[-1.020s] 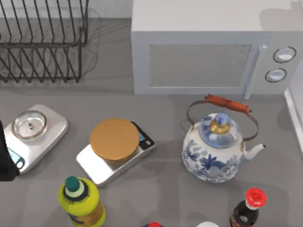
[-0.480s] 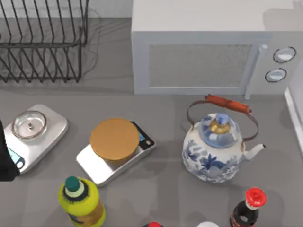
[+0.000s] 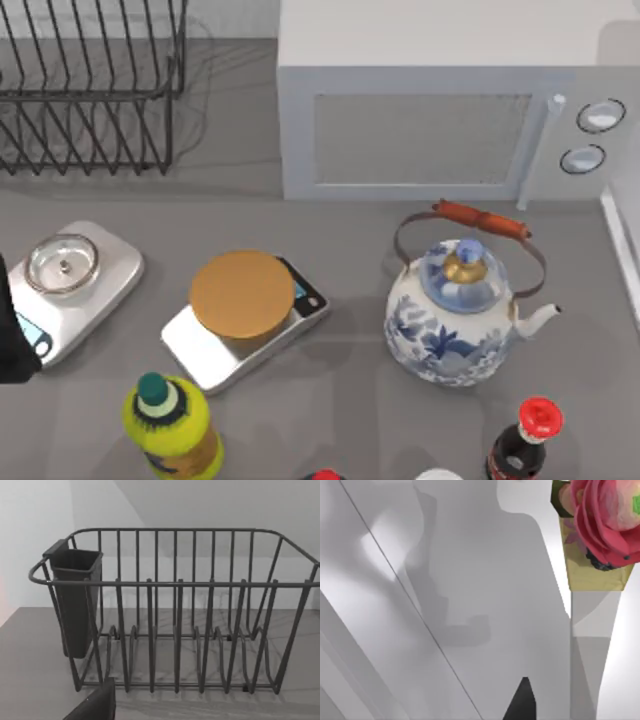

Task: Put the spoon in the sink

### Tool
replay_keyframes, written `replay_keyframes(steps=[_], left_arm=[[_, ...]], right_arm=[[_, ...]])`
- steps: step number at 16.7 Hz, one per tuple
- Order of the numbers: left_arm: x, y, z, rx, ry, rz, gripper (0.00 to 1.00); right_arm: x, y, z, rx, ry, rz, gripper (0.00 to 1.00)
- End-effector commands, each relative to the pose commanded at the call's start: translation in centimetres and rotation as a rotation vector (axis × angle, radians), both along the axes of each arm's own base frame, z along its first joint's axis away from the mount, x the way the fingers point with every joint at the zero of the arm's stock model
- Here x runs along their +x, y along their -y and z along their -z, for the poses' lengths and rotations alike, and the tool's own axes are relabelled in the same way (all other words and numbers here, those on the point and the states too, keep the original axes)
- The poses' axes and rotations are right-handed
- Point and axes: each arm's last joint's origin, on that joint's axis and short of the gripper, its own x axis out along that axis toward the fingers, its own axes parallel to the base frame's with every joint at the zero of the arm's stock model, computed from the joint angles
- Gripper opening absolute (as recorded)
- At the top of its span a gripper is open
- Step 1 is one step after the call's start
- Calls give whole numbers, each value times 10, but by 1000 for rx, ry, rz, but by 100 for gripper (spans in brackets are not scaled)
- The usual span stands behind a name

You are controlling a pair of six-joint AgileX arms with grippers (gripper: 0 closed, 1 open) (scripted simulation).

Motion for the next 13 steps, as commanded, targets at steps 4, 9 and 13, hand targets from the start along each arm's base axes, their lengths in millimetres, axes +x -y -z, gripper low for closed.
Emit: replay_keyframes(steps=[4, 9, 13], left_arm=[[0, 0, 0, 0, 0, 0, 100], [0, 0, 0, 0, 0, 0, 100], [0, 0, 0, 0, 0, 0, 100]], right_arm=[[0, 0, 0, 0, 0, 0, 0], [0, 0, 0, 0, 0, 0, 38], [0, 0, 0, 0, 0, 0, 68]])
